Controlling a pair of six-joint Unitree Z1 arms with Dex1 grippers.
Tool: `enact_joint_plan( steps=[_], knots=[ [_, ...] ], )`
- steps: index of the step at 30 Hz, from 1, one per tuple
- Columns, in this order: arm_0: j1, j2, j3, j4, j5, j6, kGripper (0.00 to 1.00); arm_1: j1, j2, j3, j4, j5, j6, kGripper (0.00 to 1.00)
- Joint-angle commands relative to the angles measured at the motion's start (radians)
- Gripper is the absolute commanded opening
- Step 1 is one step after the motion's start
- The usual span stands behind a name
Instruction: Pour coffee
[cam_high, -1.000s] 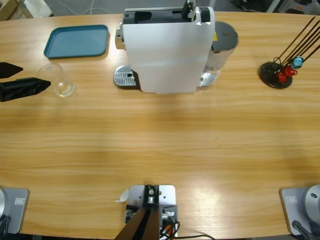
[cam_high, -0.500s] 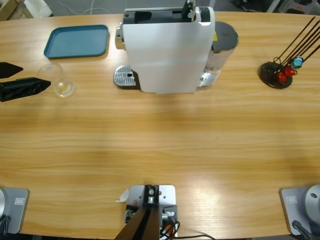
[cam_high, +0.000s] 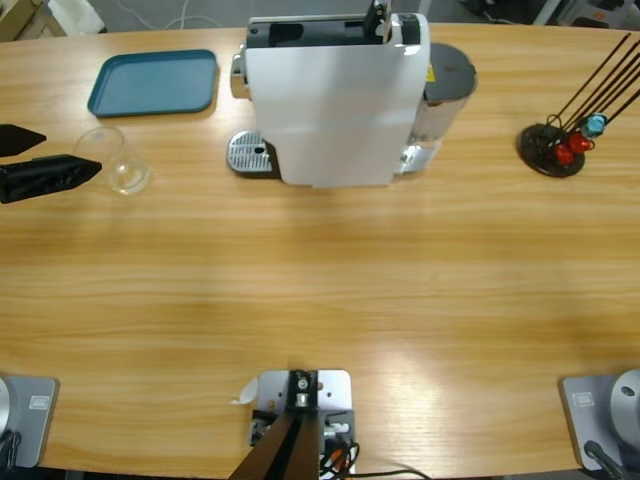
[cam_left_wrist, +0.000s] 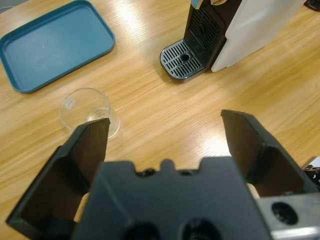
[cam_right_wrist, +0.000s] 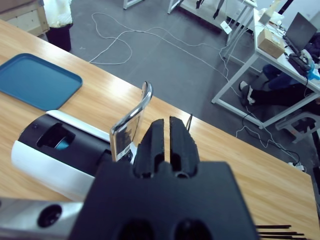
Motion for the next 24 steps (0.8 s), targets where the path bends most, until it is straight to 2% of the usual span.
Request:
enact_joint_plan(
  steps=[1, 12, 24],
  knots=[
    [-0.008, 0.038, 0.031, -0.011, -0.007, -0.009, 0.964, -0.008, 0.089, -0.022, -0.012, -0.018, -0.007, 0.000],
    [-0.008, 0.043, 0.031, -0.011, -0.007, -0.009, 0.964, 0.057, 0.175, -0.074, -0.009, -0.010, 0.000, 0.000],
    [-0.008, 0.046, 0.031, -0.011, -0.007, -0.009, 0.964, 0.103, 0.284, -0.116, -0.007, 0.060, 0.026, 0.000]
  ],
)
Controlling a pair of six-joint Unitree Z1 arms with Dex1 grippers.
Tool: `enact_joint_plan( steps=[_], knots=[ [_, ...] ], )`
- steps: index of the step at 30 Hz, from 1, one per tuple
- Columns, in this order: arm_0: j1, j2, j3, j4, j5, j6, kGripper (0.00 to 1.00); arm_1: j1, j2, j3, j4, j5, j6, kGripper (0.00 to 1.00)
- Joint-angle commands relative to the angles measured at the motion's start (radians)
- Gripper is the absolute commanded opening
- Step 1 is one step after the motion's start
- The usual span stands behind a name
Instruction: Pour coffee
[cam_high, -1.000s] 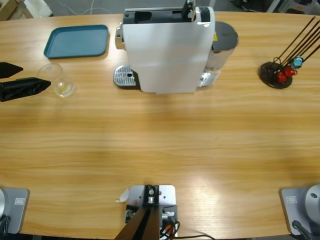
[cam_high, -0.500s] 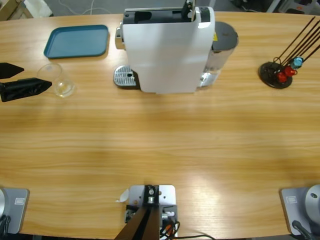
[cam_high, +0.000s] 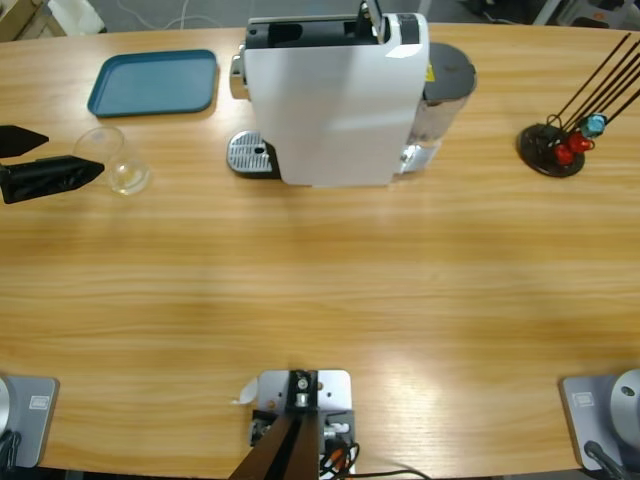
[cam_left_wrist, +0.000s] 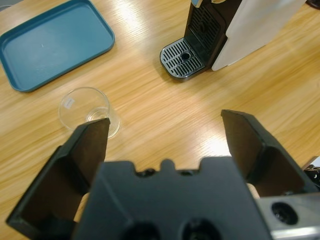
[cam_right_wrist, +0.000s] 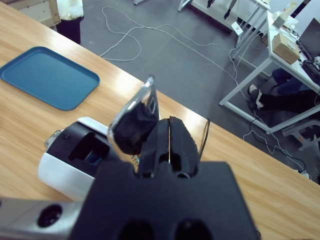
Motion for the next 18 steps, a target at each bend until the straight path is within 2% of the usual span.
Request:
enact_joint_plan(
  steps=[1, 18],
  knots=[
    [-0.008, 0.036, 0.031, -0.010, -0.007, -0.009, 0.964, 0.045, 0.136, -0.010, -0.002, 0.069, 0.021, 0.000],
    [-0.008, 0.038, 0.030, -0.009, -0.007, -0.009, 0.964, 0.048, 0.207, 0.008, -0.007, 0.134, 0.088, 0.000]
  ],
)
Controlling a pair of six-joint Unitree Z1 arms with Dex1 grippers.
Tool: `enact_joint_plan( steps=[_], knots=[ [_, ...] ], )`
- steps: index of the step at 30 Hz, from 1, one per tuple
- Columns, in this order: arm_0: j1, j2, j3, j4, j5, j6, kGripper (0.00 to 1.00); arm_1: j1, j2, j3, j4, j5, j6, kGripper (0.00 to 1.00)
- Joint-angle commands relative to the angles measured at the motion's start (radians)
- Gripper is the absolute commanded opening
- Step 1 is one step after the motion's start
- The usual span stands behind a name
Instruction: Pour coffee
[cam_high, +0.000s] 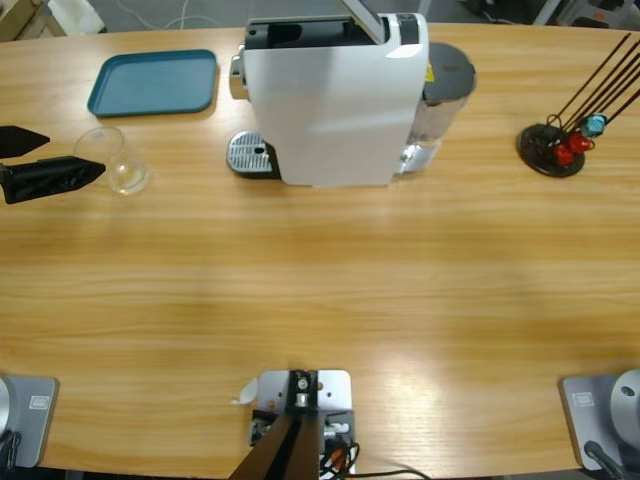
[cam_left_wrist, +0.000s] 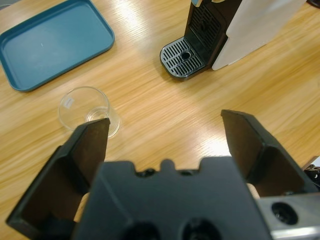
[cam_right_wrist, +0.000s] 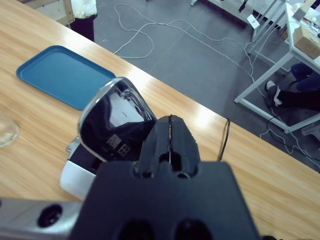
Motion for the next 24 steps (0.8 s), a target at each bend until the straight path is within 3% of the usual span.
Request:
enact_joint_plan(
  steps=[1, 24],
  knots=[
    [-0.008, 0.035, 0.031, -0.009, -0.007, -0.009, 0.964, 0.048, 0.141, 0.048, -0.004, 0.069, 0.040, 0.000],
    [-0.008, 0.039, 0.030, -0.007, -0.012, -0.009, 0.964, 0.059, 0.158, 0.158, -0.096, 0.087, 0.091, 0.000]
  ],
)
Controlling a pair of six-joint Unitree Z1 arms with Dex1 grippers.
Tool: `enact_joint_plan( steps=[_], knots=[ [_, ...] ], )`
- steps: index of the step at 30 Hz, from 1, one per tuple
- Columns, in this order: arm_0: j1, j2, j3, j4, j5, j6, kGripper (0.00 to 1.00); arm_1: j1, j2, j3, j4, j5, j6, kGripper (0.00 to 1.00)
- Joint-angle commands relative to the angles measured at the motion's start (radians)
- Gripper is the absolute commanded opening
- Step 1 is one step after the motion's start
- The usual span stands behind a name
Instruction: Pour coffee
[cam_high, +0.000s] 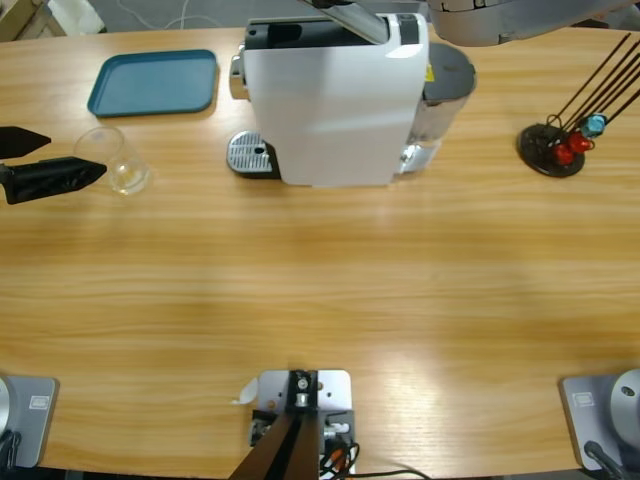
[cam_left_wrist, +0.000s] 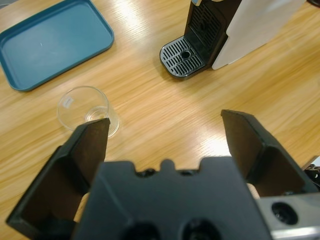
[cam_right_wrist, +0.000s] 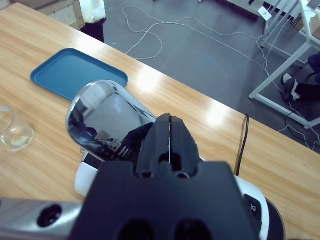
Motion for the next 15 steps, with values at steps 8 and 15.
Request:
enact_joint_plan(
  steps=[8, 15],
  knots=[
    [-0.008, 0.035, 0.030, -0.007, -0.011, -0.009, 0.964, 0.070, 0.143, 0.095, -0.012, 0.052, 0.029, 0.000],
    [-0.008, 0.034, 0.030, -0.006, -0.011, -0.009, 0.964, 0.070, 0.152, 0.112, -0.020, 0.056, 0.038, 0.000]
  ],
)
